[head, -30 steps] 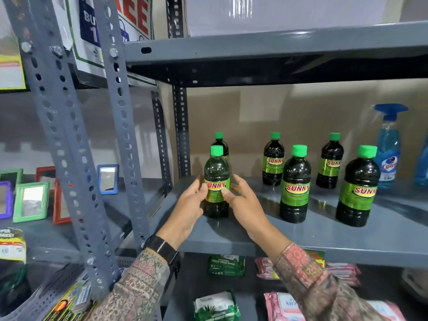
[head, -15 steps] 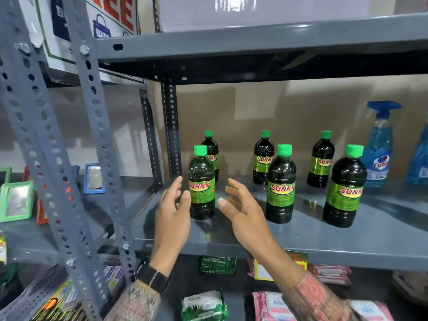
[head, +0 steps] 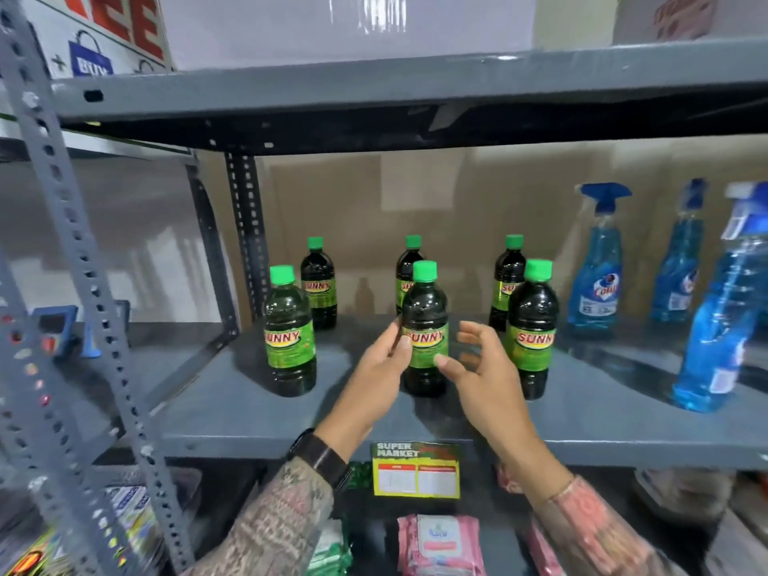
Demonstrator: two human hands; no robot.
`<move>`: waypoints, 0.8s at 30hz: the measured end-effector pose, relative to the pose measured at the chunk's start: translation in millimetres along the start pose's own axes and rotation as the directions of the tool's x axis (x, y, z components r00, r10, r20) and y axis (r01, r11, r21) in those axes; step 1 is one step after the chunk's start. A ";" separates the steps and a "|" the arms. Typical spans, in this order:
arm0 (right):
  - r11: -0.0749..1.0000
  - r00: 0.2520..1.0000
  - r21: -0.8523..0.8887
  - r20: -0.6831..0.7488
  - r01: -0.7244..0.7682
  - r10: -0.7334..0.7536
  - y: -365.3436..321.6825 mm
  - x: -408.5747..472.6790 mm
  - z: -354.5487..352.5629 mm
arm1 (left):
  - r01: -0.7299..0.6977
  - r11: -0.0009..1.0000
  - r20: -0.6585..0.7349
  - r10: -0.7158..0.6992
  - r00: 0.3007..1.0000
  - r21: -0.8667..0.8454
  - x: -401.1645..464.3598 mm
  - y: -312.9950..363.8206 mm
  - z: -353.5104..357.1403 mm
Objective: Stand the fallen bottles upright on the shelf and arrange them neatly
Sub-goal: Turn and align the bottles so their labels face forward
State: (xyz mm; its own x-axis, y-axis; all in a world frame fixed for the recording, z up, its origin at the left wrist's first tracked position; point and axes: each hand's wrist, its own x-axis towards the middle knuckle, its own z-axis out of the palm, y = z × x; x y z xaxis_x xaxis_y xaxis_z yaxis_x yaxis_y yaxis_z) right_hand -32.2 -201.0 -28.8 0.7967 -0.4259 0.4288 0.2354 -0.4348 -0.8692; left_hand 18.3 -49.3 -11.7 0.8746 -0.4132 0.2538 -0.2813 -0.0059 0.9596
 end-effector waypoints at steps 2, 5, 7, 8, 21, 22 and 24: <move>1.000 1.000 -0.002 0.020 0.002 -0.002 2.7 5.0 3.2 | 0.012 0.999 -0.022 -0.013 1.000 -0.030 1.3 1.2 5.6; 1.000 1.000 -0.024 0.010 0.008 -0.008 3.7 8.9 12.5 | 0.048 0.997 -0.068 -0.052 0.996 -0.058 1.2 -1.1 4.3; 0.999 1.000 -0.041 -0.003 0.010 -0.010 2.2 9.6 18.9 | 0.061 0.997 -0.084 -0.065 0.994 -0.043 0.5 -1.4 2.8; 0.999 1.000 -0.040 0.001 0.009 -0.009 1.7 9.8 21.8 | 0.066 0.997 -0.098 -0.069 0.993 -0.039 -0.2 -1.1 1.7; 0.932 0.981 0.331 0.166 -0.147 0.096 4.6 14.3 30.9 | 0.151 0.968 -0.046 -0.163 0.986 -0.198 4.8 -6.7 0.0; 0.932 0.981 0.332 0.167 -0.149 0.097 4.3 14.2 30.5 | 0.154 0.969 -0.038 -0.164 0.986 -0.194 3.8 -5.4 0.1; 0.936 0.980 0.320 0.176 -0.150 0.096 1.9 14.1 29.1 | 0.166 0.969 -0.045 -0.177 0.983 -0.183 2.2 -2.1 0.2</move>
State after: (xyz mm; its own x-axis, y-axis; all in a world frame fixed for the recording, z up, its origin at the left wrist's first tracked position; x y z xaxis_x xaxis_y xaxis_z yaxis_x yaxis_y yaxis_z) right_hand -4.3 -184.7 -31.5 0.9010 -0.3198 0.2930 0.2792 -0.0890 -0.9561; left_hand 20.8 -50.3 -13.2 0.9274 -0.3644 0.0851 -0.0548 0.0926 0.9942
